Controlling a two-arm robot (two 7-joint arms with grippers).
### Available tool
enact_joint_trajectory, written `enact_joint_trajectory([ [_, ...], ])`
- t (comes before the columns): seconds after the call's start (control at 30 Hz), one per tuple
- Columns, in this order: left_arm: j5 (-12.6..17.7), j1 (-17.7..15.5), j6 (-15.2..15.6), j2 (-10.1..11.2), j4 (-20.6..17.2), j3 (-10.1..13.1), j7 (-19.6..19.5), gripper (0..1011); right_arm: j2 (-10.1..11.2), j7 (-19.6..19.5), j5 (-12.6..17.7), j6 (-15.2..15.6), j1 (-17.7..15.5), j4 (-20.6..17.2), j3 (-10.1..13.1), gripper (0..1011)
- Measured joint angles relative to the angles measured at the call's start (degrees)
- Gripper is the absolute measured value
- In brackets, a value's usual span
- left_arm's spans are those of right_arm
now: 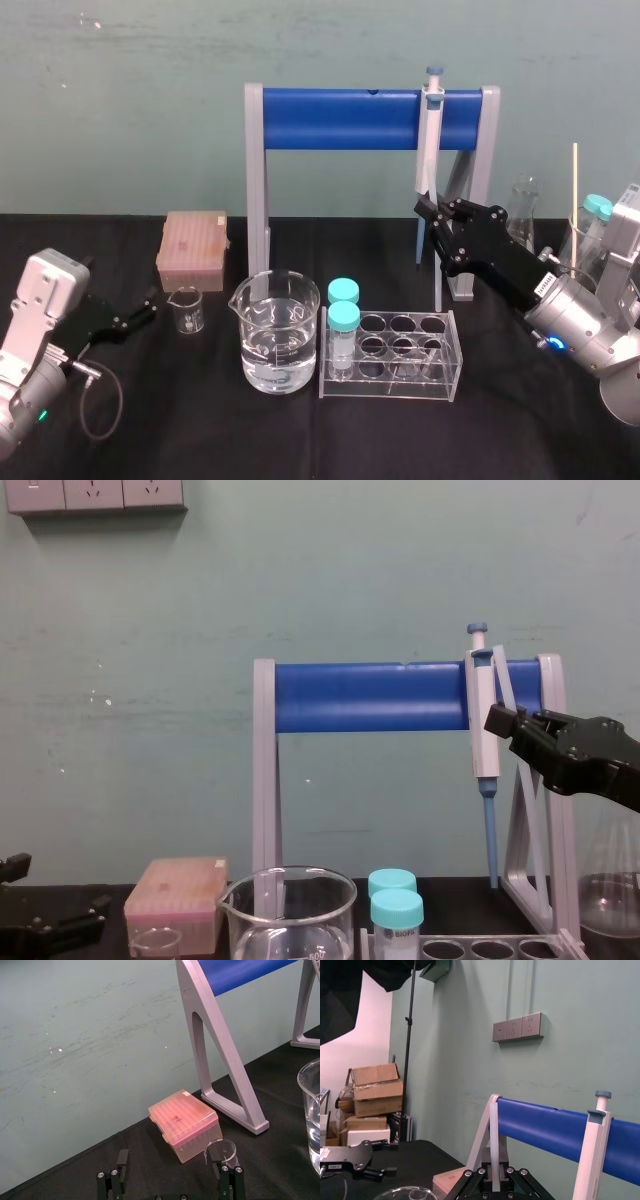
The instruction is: Pick up the stirring rod with one hand, then place it down.
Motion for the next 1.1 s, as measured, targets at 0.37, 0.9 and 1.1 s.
enact_joint_trajectory([
  [0.37, 0.0, 0.0, 0.0, 0.0, 0.0, 0.0, 0.0, 1000, 0.0, 0.0, 0.0, 0.0, 0.0, 0.0, 0.0, 72],
  [0.9, 0.0, 0.0, 0.0, 0.0, 0.0, 0.0, 0.0, 1000, 0.0, 0.0, 0.0, 0.0, 0.0, 0.0, 0.0, 72],
  [1.1, 0.0, 0.0, 0.0, 0.0, 0.0, 0.0, 0.0, 1000, 0.0, 0.0, 0.0, 0.0, 0.0, 0.0, 0.0, 72],
])
